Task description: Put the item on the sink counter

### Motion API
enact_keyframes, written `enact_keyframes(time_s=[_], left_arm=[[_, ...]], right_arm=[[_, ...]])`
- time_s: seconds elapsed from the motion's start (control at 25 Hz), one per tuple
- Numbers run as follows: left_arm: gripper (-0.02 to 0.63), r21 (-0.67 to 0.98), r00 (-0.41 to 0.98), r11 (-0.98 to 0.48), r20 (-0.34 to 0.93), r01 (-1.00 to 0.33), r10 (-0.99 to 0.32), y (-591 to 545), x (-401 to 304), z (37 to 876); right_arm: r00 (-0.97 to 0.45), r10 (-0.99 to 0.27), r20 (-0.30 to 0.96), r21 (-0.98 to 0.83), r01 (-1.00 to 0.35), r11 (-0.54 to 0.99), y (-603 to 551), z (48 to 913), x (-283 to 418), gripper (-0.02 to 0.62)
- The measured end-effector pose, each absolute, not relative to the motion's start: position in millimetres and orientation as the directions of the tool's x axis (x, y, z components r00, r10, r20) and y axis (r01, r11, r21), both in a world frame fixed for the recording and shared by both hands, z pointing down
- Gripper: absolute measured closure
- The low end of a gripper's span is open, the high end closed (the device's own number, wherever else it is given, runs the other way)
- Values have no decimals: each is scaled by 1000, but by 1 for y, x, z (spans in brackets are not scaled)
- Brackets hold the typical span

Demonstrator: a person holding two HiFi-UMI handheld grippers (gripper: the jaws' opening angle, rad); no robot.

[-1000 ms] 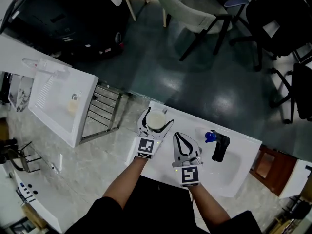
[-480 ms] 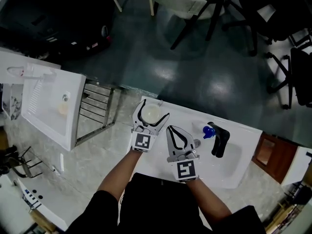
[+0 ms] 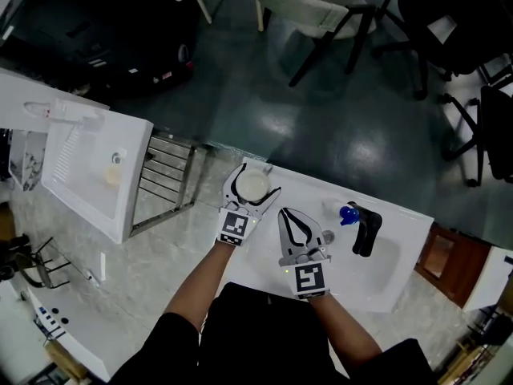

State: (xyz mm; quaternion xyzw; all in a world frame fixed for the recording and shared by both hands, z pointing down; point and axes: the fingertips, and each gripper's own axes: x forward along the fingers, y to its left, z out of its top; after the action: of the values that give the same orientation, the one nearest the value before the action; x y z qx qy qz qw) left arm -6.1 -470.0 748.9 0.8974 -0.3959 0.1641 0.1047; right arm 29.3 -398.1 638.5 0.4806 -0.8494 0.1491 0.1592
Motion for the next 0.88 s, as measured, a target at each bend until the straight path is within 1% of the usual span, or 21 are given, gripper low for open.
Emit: enact_keyframes(time_s=[0.16,0.36,0.6,0.72,0.88], left_arm=[[152,37,616,-666,420,-745,-666,-467,-9,755],[152,-51,573,-663,457,-747,-681,-460,-12,758],[149,-43,544,-667,540,-744,-642,-455,-15,774],[123,-50,518,-641,544,-766,-661,-452,-23,775],[115,-40,503,-634,571,-772,-648,-436,-31,778]], right_arm=[[-515,-758,400,-74,-843,533,-393,631,24,563],[-513,-764,392,-58,-842,536,-385,622,31,563],[-506,-768,393,-30,-841,539,-375,618,38,563],[-506,-766,396,-35,-842,538,-370,616,42,563],[-497,-777,387,-29,-849,528,-365,609,47,563]])
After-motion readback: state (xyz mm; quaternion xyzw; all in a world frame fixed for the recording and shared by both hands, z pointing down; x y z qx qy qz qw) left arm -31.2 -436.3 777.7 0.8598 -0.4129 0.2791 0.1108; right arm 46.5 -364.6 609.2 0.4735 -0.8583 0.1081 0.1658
